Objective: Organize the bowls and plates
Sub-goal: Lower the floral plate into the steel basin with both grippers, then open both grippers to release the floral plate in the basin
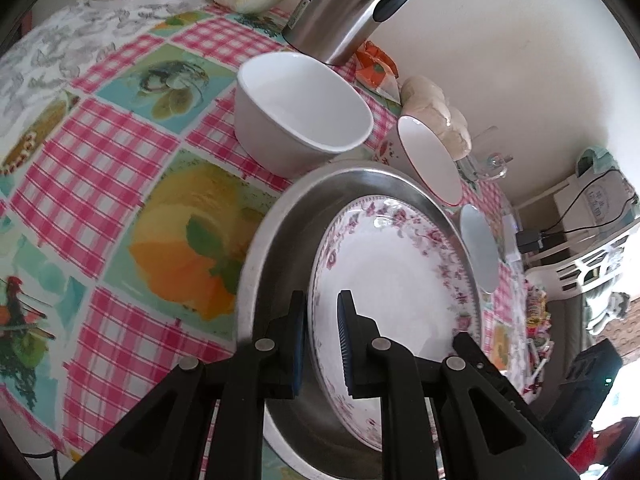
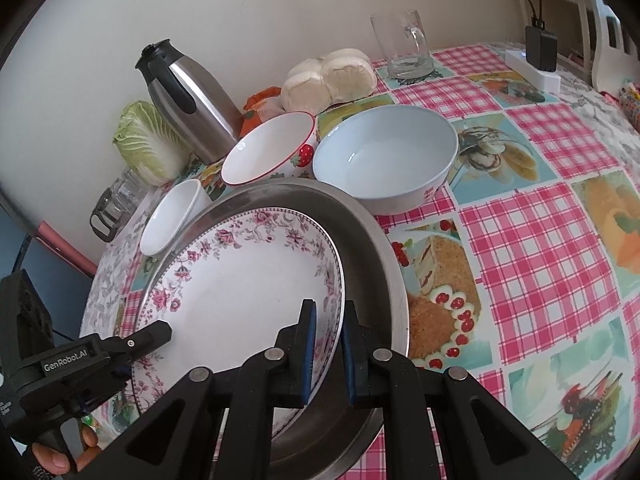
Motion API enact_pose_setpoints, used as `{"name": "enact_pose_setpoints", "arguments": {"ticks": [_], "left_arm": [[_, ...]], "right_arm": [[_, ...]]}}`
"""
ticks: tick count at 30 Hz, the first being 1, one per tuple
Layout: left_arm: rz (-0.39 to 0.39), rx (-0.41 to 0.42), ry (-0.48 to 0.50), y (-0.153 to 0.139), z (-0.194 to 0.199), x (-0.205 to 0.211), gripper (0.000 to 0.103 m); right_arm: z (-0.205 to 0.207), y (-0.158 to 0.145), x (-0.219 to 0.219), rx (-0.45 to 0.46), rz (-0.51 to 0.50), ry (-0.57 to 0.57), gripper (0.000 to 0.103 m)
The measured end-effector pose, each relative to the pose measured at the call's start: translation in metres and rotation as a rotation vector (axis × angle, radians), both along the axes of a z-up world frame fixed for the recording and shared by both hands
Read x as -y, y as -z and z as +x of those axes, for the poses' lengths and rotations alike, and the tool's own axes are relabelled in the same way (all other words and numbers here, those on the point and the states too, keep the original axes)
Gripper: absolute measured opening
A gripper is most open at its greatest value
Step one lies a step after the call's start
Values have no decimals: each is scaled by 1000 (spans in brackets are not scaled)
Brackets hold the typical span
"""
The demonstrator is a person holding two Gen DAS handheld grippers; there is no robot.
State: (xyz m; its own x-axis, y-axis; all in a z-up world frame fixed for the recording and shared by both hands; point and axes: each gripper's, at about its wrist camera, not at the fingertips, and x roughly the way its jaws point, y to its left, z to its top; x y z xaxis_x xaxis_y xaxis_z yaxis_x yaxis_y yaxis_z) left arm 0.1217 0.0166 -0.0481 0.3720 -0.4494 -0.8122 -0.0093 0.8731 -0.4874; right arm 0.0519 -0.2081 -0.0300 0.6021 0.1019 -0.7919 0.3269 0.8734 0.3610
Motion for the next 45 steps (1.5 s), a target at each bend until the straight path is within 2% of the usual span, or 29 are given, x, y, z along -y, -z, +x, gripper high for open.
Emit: {"name": "enact_pose_setpoints", "arguments": {"ticks": [12, 23, 26, 28, 30, 31, 33, 36, 38, 41, 42, 45], "left_arm": [[8, 11, -13, -3, -1, -4, 16], [87, 91, -12, -30, -7, -1, 17], [135, 120, -19, -37, -10, 1, 30], [164, 133, -19, -40, -11, 2, 37], [185, 137, -22, -41, -11, 2, 43], [201, 137, -27, -42, -11, 2, 48], [233, 137, -40, -42, -11, 1, 53], [281, 130, -50, -42, -12, 1, 54], [311, 123, -56, -40, -12, 1, 60], [364, 122, -66, -38, -12, 2, 68], [383, 123, -69, -37, -12, 2, 75], [412, 130, -77, -37, -12, 2, 79]], "right_arm": [[0, -2, -1, 2, -26, -2, 15], [-5, -24, 0, 52, -73, -9, 16], [-6, -28, -3, 62, -85, -21, 16], [-6, -30, -5, 61, -104, -24, 22], [-7, -30, -6, 56, -120, -24, 37], [-6, -30, -7, 54, -127, -25, 39], [-6, -30, -8, 53, -137, -29, 41], [-6, -29, -10, 46, -155, -26, 60], [-6, -28, -11, 46, -166, -30, 62], [-7, -27, -12, 41, -186, -31, 72], [-6, -27, -12, 40, -190, -32, 74], [-6, -26, -10, 35, -198, -30, 78]]}}
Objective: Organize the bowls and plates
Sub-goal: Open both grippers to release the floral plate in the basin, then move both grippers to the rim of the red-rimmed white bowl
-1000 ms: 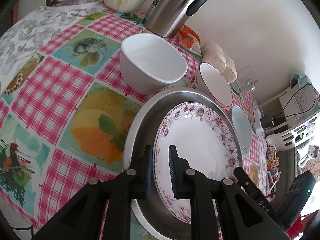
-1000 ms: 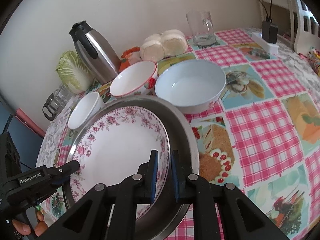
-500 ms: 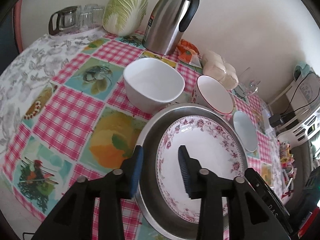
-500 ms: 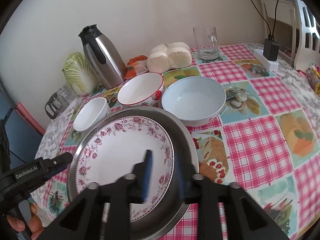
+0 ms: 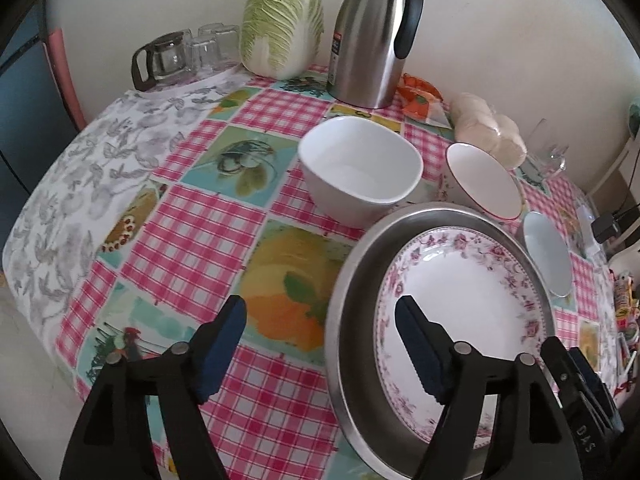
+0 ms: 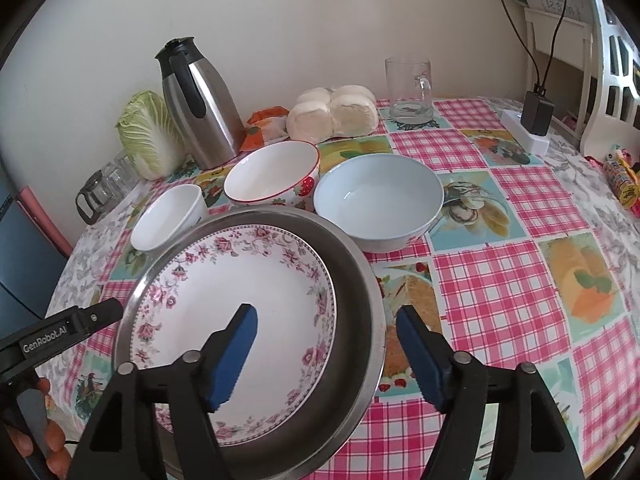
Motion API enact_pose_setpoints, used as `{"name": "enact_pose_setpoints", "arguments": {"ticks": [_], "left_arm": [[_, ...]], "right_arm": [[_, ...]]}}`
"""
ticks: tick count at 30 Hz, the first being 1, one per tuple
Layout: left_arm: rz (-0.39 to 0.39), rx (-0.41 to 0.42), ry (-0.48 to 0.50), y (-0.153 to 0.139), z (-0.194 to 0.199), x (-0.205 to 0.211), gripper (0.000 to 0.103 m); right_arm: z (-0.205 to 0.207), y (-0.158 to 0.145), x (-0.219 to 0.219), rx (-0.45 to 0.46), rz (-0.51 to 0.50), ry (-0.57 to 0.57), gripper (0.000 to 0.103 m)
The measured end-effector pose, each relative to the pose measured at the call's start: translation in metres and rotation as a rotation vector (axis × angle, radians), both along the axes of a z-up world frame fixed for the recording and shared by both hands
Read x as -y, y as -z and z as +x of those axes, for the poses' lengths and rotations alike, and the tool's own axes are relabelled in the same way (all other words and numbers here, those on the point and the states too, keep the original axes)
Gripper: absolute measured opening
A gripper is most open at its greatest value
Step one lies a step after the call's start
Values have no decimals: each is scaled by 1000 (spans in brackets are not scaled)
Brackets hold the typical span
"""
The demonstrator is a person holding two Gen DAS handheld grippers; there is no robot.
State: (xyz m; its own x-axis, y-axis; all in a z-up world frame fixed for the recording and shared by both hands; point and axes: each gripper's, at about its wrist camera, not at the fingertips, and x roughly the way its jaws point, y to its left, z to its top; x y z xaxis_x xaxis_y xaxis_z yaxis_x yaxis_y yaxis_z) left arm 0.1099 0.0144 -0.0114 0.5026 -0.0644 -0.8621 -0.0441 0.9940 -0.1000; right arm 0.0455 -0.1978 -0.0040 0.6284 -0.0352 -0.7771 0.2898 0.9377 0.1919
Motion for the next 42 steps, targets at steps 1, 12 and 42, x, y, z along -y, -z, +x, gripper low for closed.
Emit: {"name": "enact_pose_setpoints", "arguments": {"ticks": [1, 12, 42], "left_arm": [[4, 4, -2, 0, 0, 0, 82], [97, 84, -17, -4, -3, 1, 103], [105, 108, 19, 0, -5, 7, 103]], "right_arm": [[0, 0, 1, 1, 2, -2, 79], [-2, -1, -2, 36, -23, -31, 103], [-7, 2, 2, 18, -67, -33, 103]]}}
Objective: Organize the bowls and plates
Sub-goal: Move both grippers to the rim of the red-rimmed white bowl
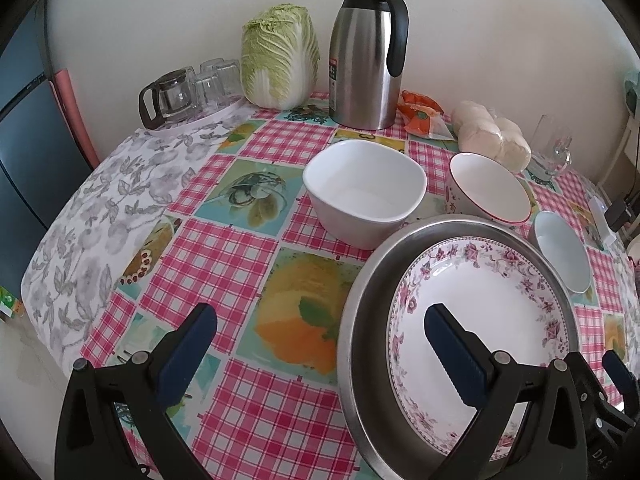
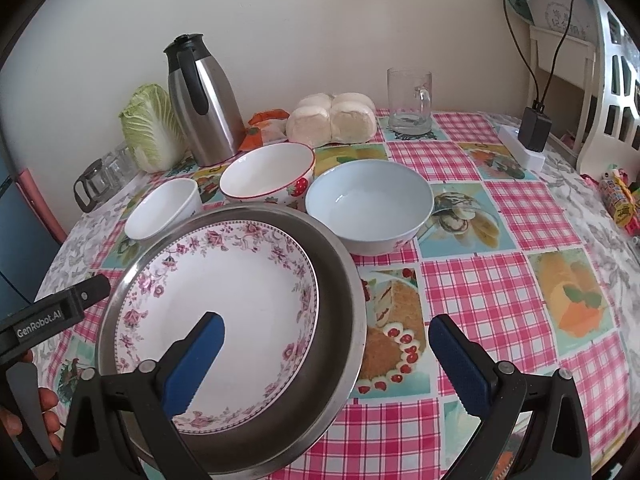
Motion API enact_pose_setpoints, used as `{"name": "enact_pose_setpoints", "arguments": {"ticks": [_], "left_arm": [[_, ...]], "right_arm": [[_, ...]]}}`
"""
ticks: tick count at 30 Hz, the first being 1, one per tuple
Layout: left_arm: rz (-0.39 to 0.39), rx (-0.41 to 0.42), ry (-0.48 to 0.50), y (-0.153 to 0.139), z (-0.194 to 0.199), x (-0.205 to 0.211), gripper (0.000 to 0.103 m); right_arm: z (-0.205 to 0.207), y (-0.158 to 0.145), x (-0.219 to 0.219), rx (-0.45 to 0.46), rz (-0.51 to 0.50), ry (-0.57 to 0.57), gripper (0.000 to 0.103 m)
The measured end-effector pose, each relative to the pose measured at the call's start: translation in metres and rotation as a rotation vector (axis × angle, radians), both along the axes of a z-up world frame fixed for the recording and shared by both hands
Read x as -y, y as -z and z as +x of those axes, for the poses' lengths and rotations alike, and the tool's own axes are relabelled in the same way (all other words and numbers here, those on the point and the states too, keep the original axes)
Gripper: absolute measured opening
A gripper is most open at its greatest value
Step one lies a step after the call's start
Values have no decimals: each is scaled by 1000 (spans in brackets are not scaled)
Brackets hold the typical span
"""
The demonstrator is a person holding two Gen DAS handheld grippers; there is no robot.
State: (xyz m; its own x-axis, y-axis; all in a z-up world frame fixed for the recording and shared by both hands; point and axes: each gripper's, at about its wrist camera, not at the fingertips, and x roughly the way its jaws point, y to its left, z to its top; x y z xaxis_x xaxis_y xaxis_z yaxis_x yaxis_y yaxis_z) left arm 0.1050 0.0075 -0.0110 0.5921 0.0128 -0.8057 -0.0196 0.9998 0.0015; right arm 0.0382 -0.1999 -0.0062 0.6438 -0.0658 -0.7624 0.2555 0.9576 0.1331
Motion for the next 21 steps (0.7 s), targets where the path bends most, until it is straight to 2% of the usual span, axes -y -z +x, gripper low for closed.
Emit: {"name": "enact_pose_setpoints", "arguments": {"ticks": [8, 15, 21], "left_arm": [[-18, -8, 6, 2, 1, 0, 103], [-128, -20, 15, -4, 14, -5, 103], [-158, 32, 63, -33, 45, -6, 103]], "right_arm": [[-1, 0, -1, 4, -10, 7, 103], [3, -5, 2, -7, -22, 0, 103], [21, -22, 12, 15, -19, -27, 103]]}}
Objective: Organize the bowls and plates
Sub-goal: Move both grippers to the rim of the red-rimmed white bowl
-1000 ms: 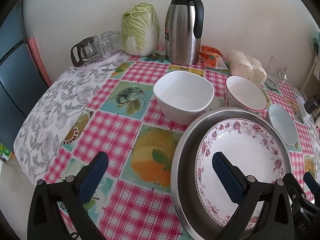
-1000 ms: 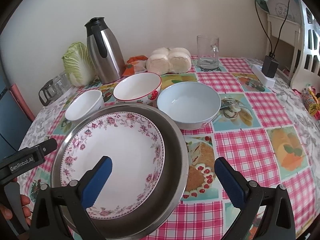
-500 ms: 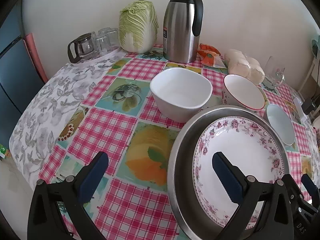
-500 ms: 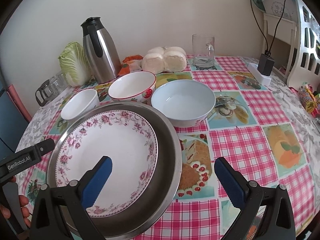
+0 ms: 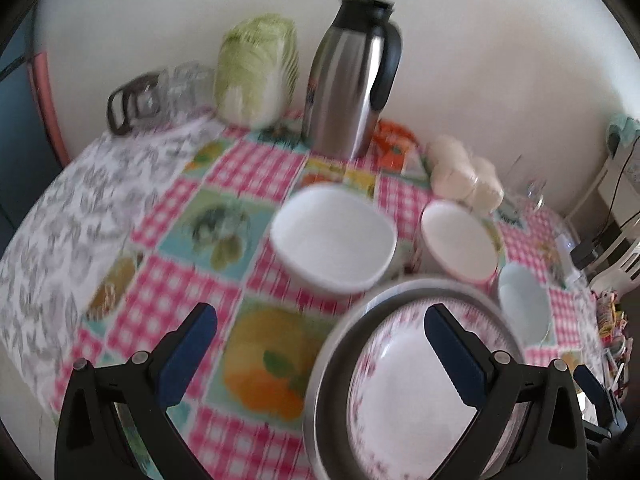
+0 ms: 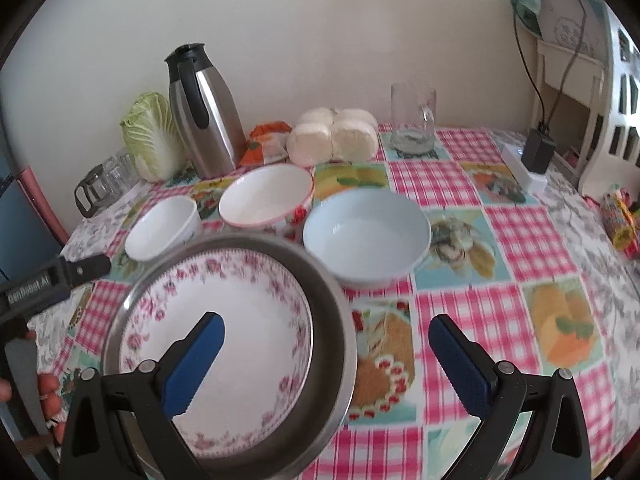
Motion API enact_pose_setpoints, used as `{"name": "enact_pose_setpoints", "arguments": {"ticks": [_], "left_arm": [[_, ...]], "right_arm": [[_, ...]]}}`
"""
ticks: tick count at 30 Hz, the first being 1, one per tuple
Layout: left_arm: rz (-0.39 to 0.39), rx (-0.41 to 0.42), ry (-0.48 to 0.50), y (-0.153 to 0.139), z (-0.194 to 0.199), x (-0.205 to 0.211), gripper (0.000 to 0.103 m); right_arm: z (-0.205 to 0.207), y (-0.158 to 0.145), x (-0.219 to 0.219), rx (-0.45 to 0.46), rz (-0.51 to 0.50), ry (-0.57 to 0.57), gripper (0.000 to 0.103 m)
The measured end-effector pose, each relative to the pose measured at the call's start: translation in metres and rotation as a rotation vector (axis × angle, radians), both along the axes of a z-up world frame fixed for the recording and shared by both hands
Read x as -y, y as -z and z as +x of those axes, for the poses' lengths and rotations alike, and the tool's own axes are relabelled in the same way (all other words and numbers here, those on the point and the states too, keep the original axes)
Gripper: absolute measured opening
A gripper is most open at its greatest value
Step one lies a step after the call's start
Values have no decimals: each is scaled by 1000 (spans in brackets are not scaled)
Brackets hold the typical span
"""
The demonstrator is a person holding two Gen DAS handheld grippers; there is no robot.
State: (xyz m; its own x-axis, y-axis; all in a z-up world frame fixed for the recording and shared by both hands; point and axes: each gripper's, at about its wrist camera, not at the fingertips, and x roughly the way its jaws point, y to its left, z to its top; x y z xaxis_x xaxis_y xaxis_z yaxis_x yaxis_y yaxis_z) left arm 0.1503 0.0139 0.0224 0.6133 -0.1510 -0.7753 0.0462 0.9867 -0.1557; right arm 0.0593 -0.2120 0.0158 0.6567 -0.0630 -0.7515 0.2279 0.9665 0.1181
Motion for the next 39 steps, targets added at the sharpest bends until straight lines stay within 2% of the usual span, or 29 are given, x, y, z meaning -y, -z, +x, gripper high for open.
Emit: {"name": "enact_pose_setpoints", "arguments": {"ticks": [3, 6, 11, 14, 20, 24, 27, 31, 35, 39], "left_arm": [[32, 40, 41, -19, 18, 4, 103], [57, 44, 82, -33, 36, 8, 103], [15, -9, 158, -48, 66, 16, 103], [-14, -38, 191, -53, 84, 24, 103], [-2, -50, 207, -63, 117, 41, 103], [-1, -52, 202, -68, 138, 51, 103], [38, -79, 207, -61, 152, 64, 103], [39, -174, 257, -34, 163, 84, 103], [69, -258, 293, -5, 170, 104, 103], [112, -288, 287, 10, 175, 115, 102]], "right_arm": [[17, -13, 8, 11, -1, -15, 103], [35, -29, 17, 29, -2, -24, 103], [69, -53, 32, 23, -40, -9, 103], [87, -61, 41, 5, -17, -1, 103], [123, -69, 56, -17, 24, -3, 103], [141, -70, 59, -37, 7, -12, 103], [157, -66, 58, -65, -20, -24, 103], [175, -48, 55, -126, 23, -47, 103], [186, -19, 49, -197, 25, -50, 103], [191, 1, 45, -238, 38, -68, 100]]}}
